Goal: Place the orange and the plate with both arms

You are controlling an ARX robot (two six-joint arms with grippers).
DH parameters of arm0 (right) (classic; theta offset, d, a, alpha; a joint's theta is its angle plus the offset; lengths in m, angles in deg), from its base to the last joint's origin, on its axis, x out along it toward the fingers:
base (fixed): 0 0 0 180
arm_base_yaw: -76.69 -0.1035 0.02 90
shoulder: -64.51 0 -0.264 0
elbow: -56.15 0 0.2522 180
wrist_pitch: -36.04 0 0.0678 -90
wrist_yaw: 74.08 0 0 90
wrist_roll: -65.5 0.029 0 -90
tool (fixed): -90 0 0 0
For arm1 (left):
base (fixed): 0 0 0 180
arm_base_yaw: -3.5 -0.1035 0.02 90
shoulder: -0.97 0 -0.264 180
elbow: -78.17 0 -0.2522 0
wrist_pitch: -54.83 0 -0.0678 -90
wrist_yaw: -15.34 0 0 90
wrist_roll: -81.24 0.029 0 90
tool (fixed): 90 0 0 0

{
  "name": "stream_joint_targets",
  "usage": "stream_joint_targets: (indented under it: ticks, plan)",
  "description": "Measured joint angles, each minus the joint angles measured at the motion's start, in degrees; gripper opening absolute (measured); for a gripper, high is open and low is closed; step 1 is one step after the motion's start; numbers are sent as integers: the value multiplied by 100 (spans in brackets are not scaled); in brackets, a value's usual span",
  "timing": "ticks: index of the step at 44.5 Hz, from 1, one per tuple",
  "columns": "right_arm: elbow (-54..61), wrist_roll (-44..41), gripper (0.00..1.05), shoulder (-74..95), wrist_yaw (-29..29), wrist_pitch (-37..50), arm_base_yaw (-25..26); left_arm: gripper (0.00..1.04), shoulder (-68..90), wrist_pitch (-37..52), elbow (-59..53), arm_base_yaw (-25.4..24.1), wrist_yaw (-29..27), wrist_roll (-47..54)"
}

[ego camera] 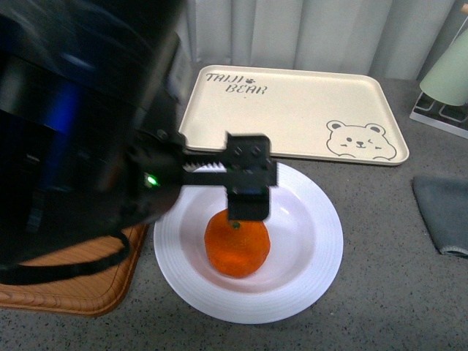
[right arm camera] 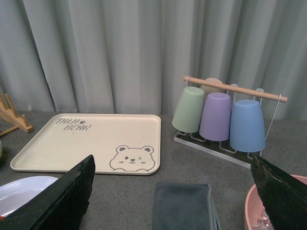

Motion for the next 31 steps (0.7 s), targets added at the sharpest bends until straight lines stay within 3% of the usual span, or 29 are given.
stream_joint_targets:
  ticks: [8,16,17,19,22,25,31]
  plan:
    - [0,0,95,0,0,0,0,98,-2192,-789,-925,-518,-614,214]
    - [0,0,95,0,0,0,0,98,-3694,-1482,-1399,-627,-894,227]
    - [0,0,95,0,0,0,0,97,-3788,-1403,-1478,-629,-973,315]
    - [0,0,95,0,-2,0,0,91,-3862,-433,-1832,-680,-1213,664]
    - [0,-2,95,0,2,0,0,80,-3969,1121,-2433,-852,-1108,1231]
    - [0,0,95,0,-2,0,0,69,-4159,2103,-2872,-1064,-944,1714]
    - [0,0,95,0,-2,2,0,46,-4837,2334,-3143,-1510,-549,2094]
